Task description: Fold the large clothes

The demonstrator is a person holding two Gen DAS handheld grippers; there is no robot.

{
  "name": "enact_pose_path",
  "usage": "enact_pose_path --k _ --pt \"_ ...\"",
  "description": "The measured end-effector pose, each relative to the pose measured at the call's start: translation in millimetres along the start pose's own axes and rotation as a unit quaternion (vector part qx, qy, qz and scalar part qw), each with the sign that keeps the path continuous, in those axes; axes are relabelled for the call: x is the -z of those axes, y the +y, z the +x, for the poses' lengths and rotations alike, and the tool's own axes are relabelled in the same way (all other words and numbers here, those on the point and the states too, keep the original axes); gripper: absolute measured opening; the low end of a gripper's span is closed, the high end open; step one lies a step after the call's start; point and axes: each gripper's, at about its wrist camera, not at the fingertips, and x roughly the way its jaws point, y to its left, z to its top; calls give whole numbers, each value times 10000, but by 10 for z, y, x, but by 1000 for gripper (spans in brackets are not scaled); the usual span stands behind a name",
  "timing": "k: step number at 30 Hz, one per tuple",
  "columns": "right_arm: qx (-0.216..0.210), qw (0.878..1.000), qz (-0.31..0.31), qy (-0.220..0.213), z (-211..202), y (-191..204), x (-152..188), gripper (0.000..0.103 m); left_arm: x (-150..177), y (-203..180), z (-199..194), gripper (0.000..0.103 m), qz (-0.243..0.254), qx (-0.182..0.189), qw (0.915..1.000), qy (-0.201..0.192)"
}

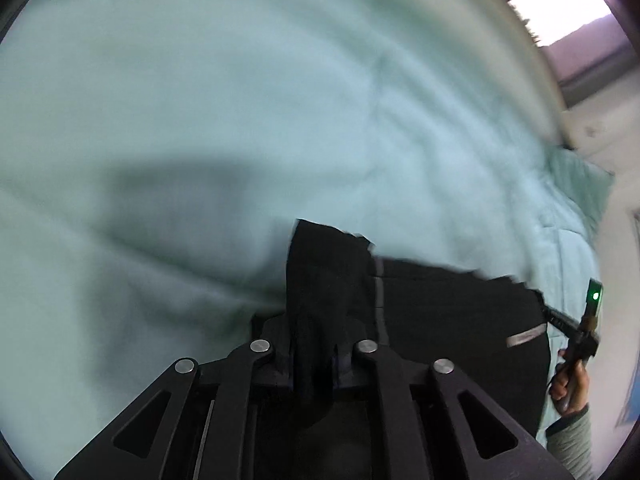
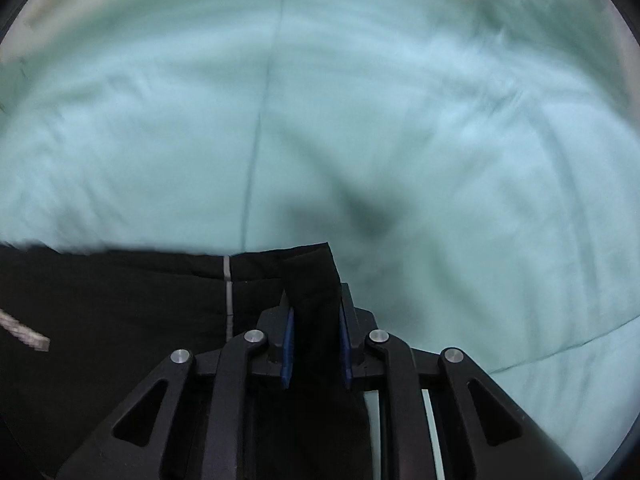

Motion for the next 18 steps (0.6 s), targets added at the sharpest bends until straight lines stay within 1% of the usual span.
enact_pose_path --k 1,2,4,5,7,8,9,10,11,12,13,14,15,16,17,18 --pt "1 9999 13 172 200 29 93 20 37 93 52 17 -148 153 9998 -48" --pt "1 9997 72 216 288 40 147 20 44 159 64 17 -268 300 9992 -70" --pt "52 9997 146 174 324 45 177 20 32 204 75 19 -451 499 9977 -34" --pt "68 9997 162 193 315 34 166 23 13 221 68 19 -471 577 9972 -6" --pt "20 9993 265 253 267 -29 119 33 -17 237 -19 24 -490 709 9963 68" --pt "5 9992 319 250 233 -69 116 45 -36 246 -122 26 -494 737 9960 63" --pt "-20 9989 419 228 144 -127 121 51 -53 253 -210 34 -483 708 9963 30" --pt "-99 9985 515 140 19 -182 144 51 -59 256 -371 44 -451 636 9969 -73" --pt "-227 9980 592 -38 -162 -238 196 52 -52 277 -545 48 -444 699 9963 -216" --pt "-297 9972 654 -214 -343 -285 264 58 -19 278 -663 51 -474 822 9949 -339" --pt "-321 9965 697 -337 -484 -311 331 63 7 335 -832 51 -553 975 9925 -484" --pt "-351 9956 715 -488 -678 -322 438 69 24 350 -913 51 -605 978 9919 -542" --pt "-386 9951 704 -576 -788 -312 506 70 74 331 -1065 51 -572 916 9920 -657" --pt "-456 9944 677 -668 -937 -272 622 70 126 256 -1164 51 -433 830 9929 -737" --pt "-591 9937 644 -699 -1085 -202 767 70 195 145 -1241 51 -257 714 9940 -790" --pt "-700 9932 632 -681 -1113 -158 810 70 334 -69 -1316 51 39 594 9949 -817"
